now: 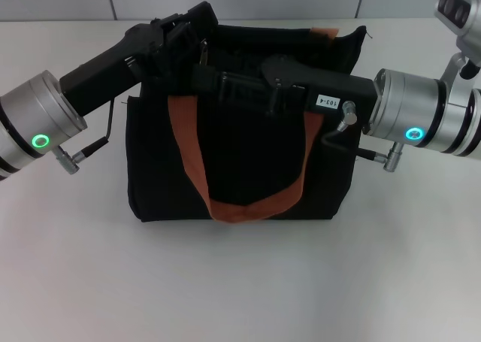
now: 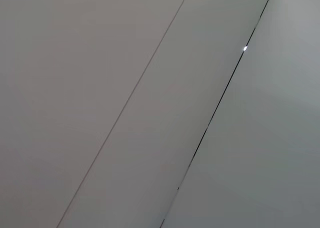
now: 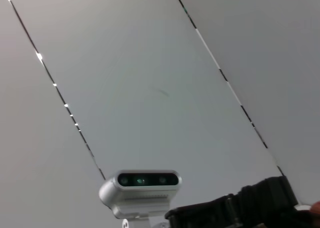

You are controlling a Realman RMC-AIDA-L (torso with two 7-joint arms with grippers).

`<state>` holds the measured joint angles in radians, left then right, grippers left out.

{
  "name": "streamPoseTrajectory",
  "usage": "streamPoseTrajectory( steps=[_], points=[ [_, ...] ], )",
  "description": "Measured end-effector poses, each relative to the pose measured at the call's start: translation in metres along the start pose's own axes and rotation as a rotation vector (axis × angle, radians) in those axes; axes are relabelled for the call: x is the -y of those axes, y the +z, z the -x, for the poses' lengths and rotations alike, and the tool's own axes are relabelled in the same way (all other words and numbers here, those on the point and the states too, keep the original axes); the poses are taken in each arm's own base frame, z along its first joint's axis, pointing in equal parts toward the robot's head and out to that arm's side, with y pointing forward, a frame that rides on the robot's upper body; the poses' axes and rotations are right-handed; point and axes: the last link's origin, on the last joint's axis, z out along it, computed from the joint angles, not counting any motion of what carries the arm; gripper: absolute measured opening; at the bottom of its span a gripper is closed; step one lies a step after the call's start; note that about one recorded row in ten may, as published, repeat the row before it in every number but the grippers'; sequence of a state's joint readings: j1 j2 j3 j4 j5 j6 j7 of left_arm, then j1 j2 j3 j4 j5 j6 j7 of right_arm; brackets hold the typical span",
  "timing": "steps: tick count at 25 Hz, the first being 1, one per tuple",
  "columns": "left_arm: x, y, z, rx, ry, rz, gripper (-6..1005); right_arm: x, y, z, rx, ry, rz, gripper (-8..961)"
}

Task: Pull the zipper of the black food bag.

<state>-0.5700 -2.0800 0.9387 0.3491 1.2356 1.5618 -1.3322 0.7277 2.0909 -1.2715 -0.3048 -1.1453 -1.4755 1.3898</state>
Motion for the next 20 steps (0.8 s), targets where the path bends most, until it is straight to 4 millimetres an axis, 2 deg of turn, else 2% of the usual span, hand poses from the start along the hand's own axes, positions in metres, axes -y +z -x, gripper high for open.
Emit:
streamPoseTrajectory(
  steps=[20],
  points=[
    [0.0003, 0.0004, 0.0013, 0.000, -0.001, -0.003, 32, -0.0020, 0.0073, -0.0010, -0.032, 0.011, 0.020, 666]
  ],
)
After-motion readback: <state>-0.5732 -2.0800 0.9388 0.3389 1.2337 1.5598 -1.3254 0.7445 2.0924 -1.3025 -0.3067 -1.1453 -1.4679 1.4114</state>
